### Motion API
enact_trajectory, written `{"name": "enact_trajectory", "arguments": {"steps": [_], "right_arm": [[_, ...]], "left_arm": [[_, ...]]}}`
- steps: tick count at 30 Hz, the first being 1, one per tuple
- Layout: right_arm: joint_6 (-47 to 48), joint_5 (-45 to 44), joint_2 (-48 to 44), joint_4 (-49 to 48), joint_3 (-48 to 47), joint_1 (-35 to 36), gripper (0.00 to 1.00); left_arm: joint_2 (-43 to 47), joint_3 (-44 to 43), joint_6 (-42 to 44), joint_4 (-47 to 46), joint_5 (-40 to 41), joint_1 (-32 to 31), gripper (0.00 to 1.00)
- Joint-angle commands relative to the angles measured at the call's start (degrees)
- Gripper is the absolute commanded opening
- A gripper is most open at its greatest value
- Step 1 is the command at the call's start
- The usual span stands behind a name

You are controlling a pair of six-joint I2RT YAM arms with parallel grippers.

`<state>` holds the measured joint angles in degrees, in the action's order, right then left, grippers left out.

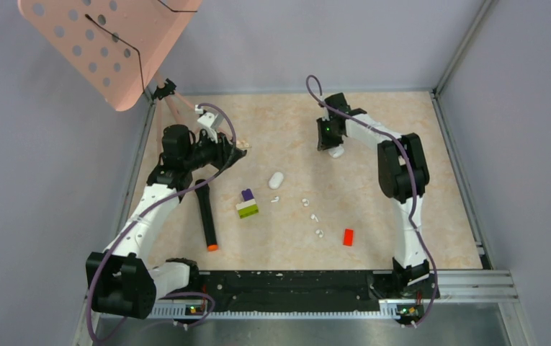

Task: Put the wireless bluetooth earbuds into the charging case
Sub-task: Pick up the earbud from the center of the board, then place the earbud in the charging case.

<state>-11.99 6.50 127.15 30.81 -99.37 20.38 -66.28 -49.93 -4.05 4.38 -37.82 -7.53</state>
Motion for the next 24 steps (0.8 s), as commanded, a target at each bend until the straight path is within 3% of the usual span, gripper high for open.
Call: {"name": "enact_trajectory", "arguments": {"steps": [1,4,9,12,19,24], "right_arm": [[1.8,-1.8,1.7,-0.5,1.0,1.2,0.14],[5.6,-1.5,-0.3,-0.7,0.8,1.1,0.00],[18.1,0.8,-11.0,-1.7,1.5,1.2,0.00],[27.4,1.4,-21.6,-7.1,6.4,2.4,0.00],[46.8,0.6,-42.7,-14.4,16.9,11.8,0.00],[56.6,-0.8,-53.5,-17.4,22.7,19.8,0.00]], "left_arm": [[1.4,-1.0,0.7,-1.9,0.1,0.4,0.00],[1.5,-0.6,0.9,-2.1,-0.5,0.4,0.00],[0.4,1.1,0.3,-9.0,-6.0,0.1,0.00],[-1.1,0.9,-0.3,-13.1,-5.4,-1.6,0.00],[-7.0,-3.4,-1.2,-20.6,-6.4,-7.3,0.00],[-10.6,-5.6,-7.5,-29.0,-10.9,-9.9,0.00]]}}
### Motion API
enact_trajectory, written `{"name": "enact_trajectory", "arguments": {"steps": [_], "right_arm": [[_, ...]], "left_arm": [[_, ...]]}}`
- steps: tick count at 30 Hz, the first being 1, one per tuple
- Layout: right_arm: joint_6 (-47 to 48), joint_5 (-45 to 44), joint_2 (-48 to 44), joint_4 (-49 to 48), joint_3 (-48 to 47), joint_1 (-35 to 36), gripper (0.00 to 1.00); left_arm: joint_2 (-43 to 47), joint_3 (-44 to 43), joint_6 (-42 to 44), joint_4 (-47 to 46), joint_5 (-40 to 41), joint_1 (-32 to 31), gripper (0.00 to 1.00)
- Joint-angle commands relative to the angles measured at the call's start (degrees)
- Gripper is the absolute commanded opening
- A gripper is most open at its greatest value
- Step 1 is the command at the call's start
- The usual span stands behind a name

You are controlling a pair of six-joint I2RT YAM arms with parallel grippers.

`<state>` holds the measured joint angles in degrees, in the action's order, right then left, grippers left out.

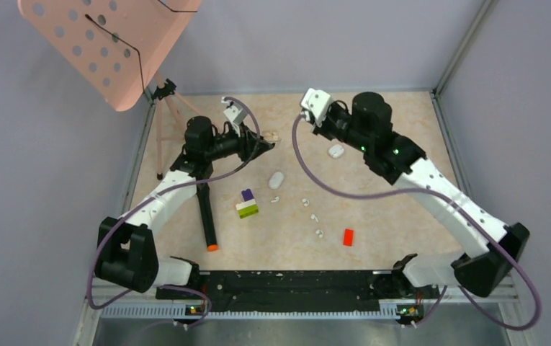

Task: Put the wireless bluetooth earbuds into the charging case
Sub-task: Place the earbud in the charging case.

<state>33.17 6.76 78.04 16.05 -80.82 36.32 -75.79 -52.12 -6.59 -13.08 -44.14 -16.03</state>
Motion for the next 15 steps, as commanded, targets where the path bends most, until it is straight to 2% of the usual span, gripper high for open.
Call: {"name": "enact_trajectory", "arguments": {"steps": [1,5,7,15], "right_arm": [[13.0,-1.4,-5.6,-2.8,4.7,5.2,0.00],[16.5,-3.2,-7.6,-2.1,4.8,10.0,0.00],[18.1,-3.9,-7.4,-0.8,4.4,12.1,0.00],[23.4,-6.4,-6.7,-0.9,5.1,16.6,0.00]], "left_arm": [[-1.5,-3.6,-6.4,-13.0,-5.4,-1.8,0.00],[-2.1,-3.4,-11.6,-20.2,-10.9,-2.8,0.00],[-1.5,-2.9,-11.5,-21.8,-12.8,-3.3,0.00],[1.7,-1.1,-9.0,-21.8,-14.3,-5.4,0.00]]}}
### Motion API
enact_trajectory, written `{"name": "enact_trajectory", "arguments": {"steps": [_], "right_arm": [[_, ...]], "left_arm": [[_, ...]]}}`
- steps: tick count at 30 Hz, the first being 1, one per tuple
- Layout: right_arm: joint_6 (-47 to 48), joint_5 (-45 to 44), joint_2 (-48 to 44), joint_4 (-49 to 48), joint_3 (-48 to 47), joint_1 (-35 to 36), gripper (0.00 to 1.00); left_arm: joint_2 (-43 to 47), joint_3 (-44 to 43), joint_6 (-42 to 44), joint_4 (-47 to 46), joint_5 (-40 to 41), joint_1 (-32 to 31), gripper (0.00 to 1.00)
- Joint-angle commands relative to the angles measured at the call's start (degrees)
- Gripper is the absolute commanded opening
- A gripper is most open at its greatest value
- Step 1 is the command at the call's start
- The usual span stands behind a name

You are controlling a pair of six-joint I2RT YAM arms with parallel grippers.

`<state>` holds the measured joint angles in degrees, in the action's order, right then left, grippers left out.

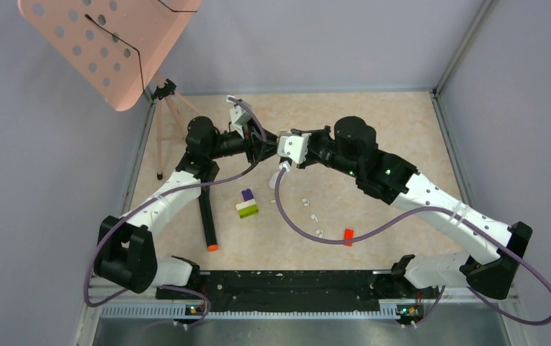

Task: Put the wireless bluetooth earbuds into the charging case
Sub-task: Place the earbud in the charging case.

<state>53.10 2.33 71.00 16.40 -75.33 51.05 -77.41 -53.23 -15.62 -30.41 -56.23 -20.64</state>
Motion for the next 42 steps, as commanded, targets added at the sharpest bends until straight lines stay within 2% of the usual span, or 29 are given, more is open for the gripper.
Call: {"name": "enact_trajectory", "arguments": {"steps": [1,14,28,29,34,35,42], "right_arm": [[3.6,-2.1,0.5,-1.2,-0.5,2.2,0.00],[6.9,-5.0,1.2,-0.7,0.0,4.3,0.00],[13.0,-2.6,0.0,0.2,2.4,6.1,0.00],[14.2,-0.7,-0.7,0.2,3.2,6.1,0.03],[15.4,3.6,-3.1,2.2,3.8,5.8,0.37],[14.6,4.1,-3.2,3.1,3.2,5.6,0.41],[6.6,3.1,-3.6,10.7,-5.4,5.0,0.55]], "left_arm": [[3.4,0.2,0.2,-4.4,-2.2,-1.0,0.00],[5.4,0.6,0.7,-4.4,-2.8,-1.4,0.00],[5.4,0.8,1.4,-4.0,-2.0,-1.6,0.00],[5.3,0.8,1.7,-3.7,-1.9,-1.5,0.00],[5.0,1.3,3.8,-2.9,-2.7,-1.6,0.00],[4.9,1.6,4.2,-2.9,-2.9,-1.6,0.00],[4.5,2.9,5.6,-4.2,-3.9,-1.6,0.00]]}}
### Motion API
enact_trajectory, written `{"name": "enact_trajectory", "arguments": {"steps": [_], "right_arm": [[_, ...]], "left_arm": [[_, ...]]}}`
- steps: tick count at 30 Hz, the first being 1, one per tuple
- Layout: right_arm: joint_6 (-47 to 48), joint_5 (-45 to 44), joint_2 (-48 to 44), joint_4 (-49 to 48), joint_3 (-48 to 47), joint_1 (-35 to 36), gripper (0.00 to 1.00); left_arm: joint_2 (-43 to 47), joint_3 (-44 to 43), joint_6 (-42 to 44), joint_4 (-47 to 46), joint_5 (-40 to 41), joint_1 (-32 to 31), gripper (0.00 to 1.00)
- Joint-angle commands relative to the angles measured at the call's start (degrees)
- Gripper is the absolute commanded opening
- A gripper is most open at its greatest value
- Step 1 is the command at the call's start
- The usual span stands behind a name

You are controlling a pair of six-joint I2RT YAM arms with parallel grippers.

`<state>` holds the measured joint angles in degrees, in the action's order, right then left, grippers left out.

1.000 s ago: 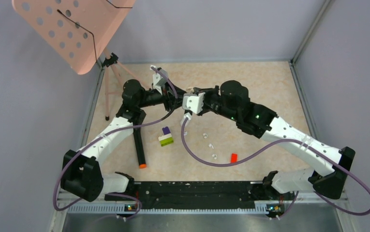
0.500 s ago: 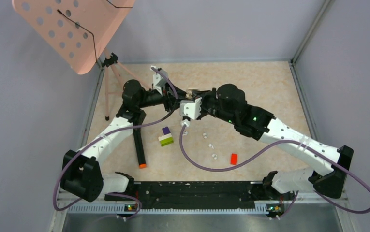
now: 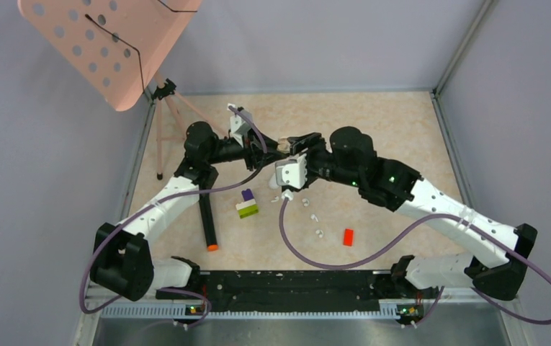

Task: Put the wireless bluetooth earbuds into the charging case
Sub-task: Place the earbud in the charging case, then close the charging case.

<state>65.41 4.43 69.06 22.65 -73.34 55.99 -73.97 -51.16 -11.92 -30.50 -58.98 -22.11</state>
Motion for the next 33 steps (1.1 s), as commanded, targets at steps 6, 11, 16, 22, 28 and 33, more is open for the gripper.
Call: {"name": "enact_trajectory", "arguments": {"steps": [6,11,16,22,28,33], "right_arm": [[-24.2,6.4,0.9,13.9,-16.6,-7.7,0.76],[-29.3,16.3,6.6,25.6,-21.1,-15.1,0.87],[-30.1,22.7,11.4,25.3,-20.4,-16.7,0.88],[-27.7,30.3,14.9,22.0,-19.7,-16.7,0.85],[-26.6,32.4,14.1,22.0,-19.4,-16.7,0.81],[-28.6,26.2,10.2,21.8,-17.4,-16.7,0.80]], "left_arm": [[0.6,1.5,7.0,-2.4,-3.4,-0.1,0.00],[1.0,0.5,14.2,2.4,-4.8,-0.2,0.00],[1.5,-2.3,24.6,12.3,-5.2,-0.8,0.00],[0.8,-4.1,27.2,15.8,-3.6,-1.5,0.00],[-3.2,-6.6,21.3,14.0,1.1,-1.8,0.00],[-8.1,-7.9,1.3,4.6,10.1,-0.6,0.00]]}}
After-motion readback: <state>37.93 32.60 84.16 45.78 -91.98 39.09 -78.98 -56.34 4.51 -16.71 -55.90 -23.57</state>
